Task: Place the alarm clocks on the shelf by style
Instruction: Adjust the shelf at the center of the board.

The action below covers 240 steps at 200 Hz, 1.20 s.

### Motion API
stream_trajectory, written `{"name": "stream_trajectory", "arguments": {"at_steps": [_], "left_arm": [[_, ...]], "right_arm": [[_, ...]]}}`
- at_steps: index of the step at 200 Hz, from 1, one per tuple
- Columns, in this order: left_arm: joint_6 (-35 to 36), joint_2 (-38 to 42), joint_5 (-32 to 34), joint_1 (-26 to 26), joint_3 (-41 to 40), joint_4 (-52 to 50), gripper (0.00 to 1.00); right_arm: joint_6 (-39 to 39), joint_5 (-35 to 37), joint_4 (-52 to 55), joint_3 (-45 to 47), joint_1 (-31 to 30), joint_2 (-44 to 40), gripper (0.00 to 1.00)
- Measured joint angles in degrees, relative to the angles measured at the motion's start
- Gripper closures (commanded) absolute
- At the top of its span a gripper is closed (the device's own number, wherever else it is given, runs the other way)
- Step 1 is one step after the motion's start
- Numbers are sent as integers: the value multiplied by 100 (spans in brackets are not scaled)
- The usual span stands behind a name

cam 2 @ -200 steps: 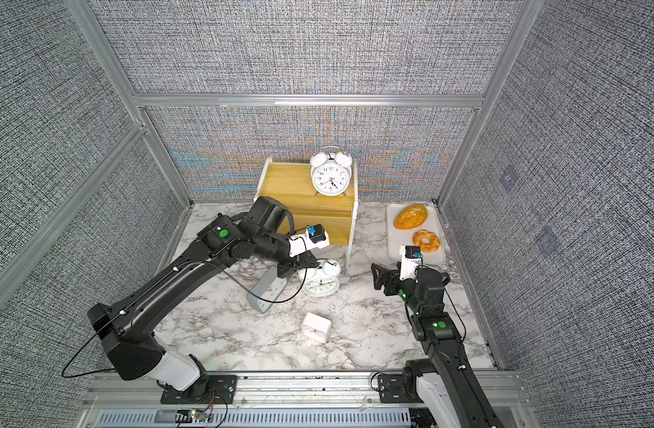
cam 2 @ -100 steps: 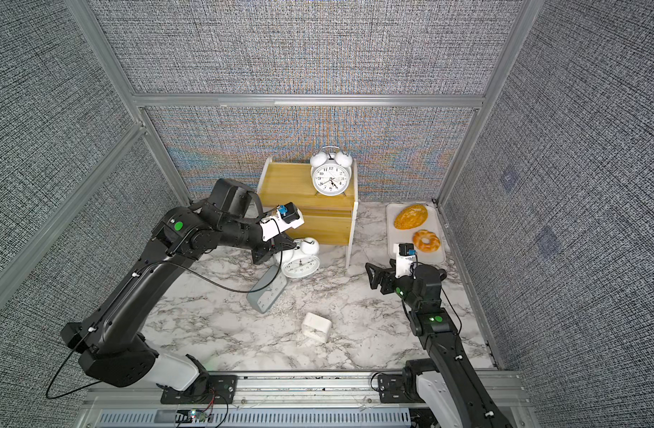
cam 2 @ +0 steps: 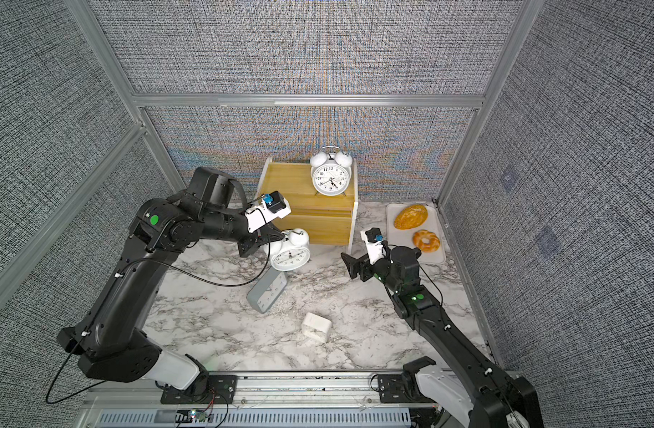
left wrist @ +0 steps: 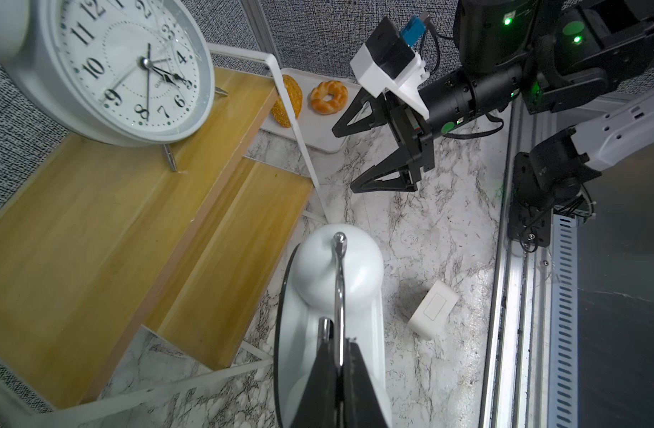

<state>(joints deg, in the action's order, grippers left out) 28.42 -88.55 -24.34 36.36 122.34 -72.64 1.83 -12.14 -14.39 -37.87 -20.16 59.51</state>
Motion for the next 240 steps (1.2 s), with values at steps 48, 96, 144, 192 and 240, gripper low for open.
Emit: {"name": "stream_trajectory", "arguments": {"at_steps": [48, 96, 144, 192, 240], "left_arm": [[-192, -275, -175, -273, 726, -289, 100], [-302, -461, -393, -492, 1379, -520, 100], [-343, -599, -448, -549, 1729, -584, 100], [-361, -658, -411, -595, 2000, -584, 100], [-361, -719, -411, -627, 2050, -586, 100]], "right_arm": [[175, 535, -356, -337, -46, 380, 12], [413, 549, -404, -861, -46, 846, 19], [457, 782, -446, -1143, -42, 1198, 40], [474, 881, -474, -1147, 50, 1283, 50], [466, 844, -597, -1049, 192, 1248, 55]]}}
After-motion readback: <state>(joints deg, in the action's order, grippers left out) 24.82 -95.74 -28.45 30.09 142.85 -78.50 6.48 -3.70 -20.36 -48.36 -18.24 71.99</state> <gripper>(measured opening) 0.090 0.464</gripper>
